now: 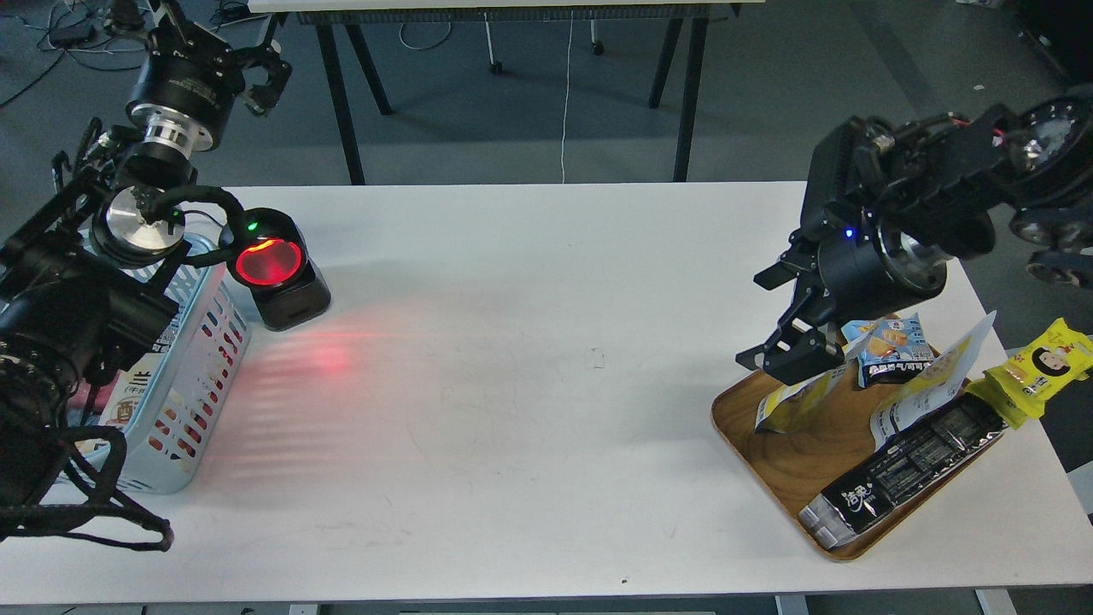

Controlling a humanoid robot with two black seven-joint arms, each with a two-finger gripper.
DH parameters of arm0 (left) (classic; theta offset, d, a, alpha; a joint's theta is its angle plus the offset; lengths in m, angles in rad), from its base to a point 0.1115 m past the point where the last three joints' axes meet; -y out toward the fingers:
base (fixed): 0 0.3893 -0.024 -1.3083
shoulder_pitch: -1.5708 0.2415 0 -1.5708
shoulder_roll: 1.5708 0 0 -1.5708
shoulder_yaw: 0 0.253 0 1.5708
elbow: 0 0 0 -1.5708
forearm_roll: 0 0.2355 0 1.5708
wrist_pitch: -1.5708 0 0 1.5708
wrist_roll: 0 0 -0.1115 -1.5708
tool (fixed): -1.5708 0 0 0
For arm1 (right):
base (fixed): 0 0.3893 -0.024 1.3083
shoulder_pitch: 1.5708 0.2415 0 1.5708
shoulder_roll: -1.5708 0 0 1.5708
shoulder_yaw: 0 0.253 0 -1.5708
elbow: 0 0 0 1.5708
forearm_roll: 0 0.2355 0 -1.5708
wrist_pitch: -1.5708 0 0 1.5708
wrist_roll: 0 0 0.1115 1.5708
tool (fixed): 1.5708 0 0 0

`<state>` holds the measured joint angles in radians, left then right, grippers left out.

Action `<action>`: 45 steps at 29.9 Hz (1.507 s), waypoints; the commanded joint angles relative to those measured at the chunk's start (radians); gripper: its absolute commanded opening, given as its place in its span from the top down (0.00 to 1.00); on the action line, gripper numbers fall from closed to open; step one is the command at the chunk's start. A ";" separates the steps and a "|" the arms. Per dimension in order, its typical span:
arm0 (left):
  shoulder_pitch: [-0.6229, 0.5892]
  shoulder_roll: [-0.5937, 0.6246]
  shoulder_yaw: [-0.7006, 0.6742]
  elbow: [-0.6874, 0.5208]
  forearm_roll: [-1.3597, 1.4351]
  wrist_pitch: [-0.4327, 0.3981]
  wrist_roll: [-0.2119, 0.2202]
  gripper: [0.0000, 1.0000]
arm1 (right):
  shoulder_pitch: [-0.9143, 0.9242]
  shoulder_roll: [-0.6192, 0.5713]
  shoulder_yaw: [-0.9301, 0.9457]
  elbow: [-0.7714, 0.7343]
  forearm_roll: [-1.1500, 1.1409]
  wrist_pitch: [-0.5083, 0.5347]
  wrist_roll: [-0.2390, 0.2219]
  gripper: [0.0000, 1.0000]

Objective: Scan snack and place in basket
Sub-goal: 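Lower the right gripper and grasp the yellow-and-white snack pouch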

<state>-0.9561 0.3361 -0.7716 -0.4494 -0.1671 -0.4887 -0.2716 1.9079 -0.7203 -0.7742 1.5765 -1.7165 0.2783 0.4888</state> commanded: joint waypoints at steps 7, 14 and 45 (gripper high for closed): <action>0.000 0.001 0.000 0.000 0.000 0.000 0.000 0.00 | -0.001 -0.011 -0.045 0.017 -0.126 -0.039 0.000 0.05; 0.000 0.003 0.000 0.001 0.000 0.000 0.000 0.00 | -0.041 -0.019 -0.088 -0.007 -0.179 -0.039 0.000 0.09; -0.001 0.004 0.001 0.009 0.001 0.000 0.000 0.00 | -0.064 0.021 -0.066 -0.138 -0.173 -0.037 0.000 0.99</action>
<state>-0.9572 0.3396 -0.7700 -0.4402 -0.1657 -0.4886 -0.2716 1.8141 -0.6933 -0.8524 1.4355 -1.8957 0.2409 0.4887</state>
